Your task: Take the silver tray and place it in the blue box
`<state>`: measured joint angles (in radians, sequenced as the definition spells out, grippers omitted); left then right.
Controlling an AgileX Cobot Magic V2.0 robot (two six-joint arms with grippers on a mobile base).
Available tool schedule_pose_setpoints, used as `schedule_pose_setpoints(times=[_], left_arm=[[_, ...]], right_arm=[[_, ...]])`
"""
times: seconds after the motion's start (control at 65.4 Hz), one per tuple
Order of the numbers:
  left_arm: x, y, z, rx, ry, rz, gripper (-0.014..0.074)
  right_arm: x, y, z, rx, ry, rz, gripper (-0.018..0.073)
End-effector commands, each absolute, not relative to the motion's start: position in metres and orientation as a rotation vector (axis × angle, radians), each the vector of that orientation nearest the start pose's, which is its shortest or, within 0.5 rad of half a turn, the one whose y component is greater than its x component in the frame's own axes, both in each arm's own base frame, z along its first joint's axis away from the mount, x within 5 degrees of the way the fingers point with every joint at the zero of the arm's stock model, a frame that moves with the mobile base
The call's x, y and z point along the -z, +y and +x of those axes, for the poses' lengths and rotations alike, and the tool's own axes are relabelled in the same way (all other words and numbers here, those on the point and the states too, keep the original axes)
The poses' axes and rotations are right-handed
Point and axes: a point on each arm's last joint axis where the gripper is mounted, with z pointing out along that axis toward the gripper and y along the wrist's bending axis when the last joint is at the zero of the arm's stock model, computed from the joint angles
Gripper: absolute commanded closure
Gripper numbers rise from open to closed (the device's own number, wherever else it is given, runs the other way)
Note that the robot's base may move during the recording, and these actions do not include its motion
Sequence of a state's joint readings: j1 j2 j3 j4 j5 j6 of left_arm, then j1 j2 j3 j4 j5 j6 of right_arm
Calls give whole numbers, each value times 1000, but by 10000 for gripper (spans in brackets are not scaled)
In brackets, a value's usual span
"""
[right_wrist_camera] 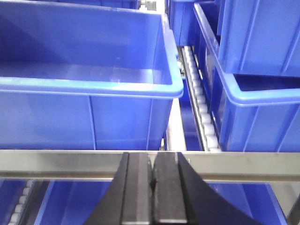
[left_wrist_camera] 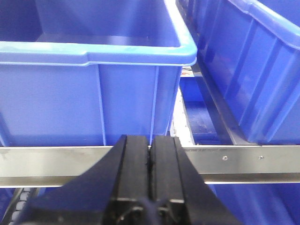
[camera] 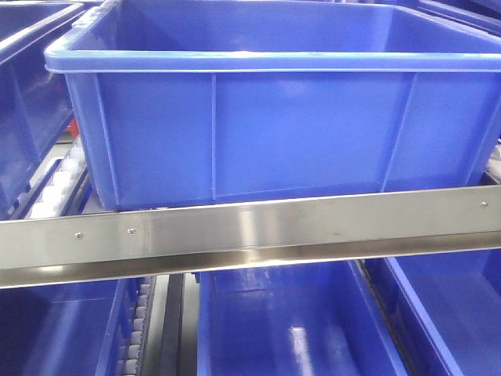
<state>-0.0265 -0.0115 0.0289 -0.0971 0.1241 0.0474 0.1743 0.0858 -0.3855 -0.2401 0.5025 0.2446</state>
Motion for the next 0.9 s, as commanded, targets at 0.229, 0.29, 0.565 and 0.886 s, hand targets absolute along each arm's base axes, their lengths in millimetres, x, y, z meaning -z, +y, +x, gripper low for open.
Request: schedule_pose_setpoints(times=[0.229,0.29,0.565,0.886], left_arm=[[-203,-2,55,69,1521,-22,701],[-203,-2,55,69,1521,-22,701],[-203,-2,55,69,1521,-22,701],[-202,-2,55,69,1523,-22,701]], right_arm=[[-266,-1,53,23,1450,10,503],[-249,-3,54,35,1436,37,503],[-208,-3,55,33,1438,58,503],[-208,-3,55,33,1440,58,503]])
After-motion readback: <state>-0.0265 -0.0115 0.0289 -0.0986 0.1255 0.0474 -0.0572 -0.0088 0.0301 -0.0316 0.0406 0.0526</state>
